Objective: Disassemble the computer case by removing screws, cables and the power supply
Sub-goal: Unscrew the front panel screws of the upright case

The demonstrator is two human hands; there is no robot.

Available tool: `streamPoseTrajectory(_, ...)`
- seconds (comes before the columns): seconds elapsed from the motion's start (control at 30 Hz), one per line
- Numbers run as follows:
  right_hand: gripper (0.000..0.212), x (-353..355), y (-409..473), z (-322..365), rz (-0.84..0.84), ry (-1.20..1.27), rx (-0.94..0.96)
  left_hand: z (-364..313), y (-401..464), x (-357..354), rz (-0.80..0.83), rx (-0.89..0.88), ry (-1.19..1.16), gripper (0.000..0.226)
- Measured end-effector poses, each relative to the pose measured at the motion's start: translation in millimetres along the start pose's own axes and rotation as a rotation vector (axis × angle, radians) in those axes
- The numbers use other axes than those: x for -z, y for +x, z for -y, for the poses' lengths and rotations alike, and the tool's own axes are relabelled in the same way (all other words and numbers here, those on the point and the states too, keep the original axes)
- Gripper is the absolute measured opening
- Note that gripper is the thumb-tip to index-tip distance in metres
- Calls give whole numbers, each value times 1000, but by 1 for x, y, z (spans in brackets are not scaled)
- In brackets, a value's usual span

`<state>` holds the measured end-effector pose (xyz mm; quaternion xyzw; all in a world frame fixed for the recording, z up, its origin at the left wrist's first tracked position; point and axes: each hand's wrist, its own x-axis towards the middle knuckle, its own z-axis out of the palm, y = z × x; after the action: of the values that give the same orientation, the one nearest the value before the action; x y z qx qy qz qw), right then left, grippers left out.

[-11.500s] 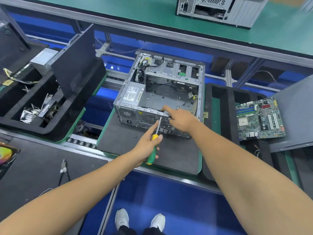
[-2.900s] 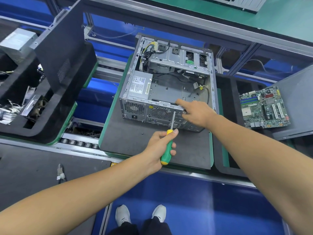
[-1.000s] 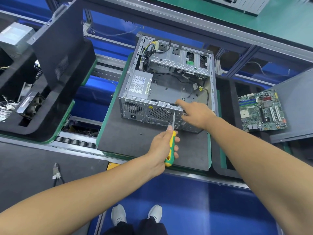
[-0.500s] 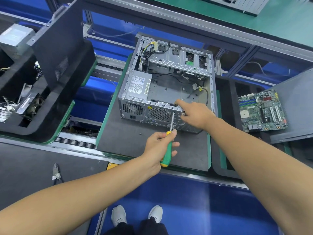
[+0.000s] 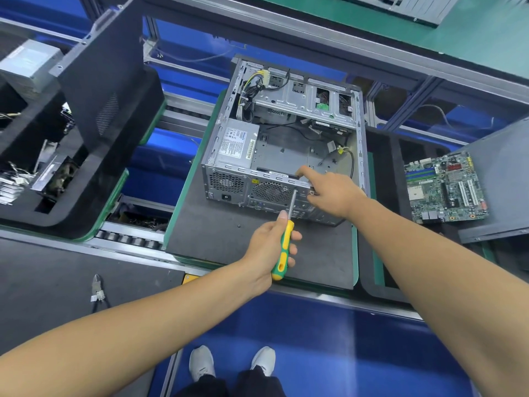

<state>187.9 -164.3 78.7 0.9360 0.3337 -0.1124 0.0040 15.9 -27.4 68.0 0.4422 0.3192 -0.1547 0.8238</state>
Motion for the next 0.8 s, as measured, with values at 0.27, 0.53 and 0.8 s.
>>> streamPoseTrajectory(0.27, 44, -2, 1, -2, -6, -4, 8, 0, 3, 10, -64, 32, -18, 59)
streamPoseTrajectory(0.53, 44, -2, 1, -2, -13, -27, 16, 4, 1, 4, -23, -57, -40, 41)
streamPoseTrajectory(0.8, 45, -1, 1, -2, -14, -46, 11, 4, -4, -2, -20, -3, -11, 39)
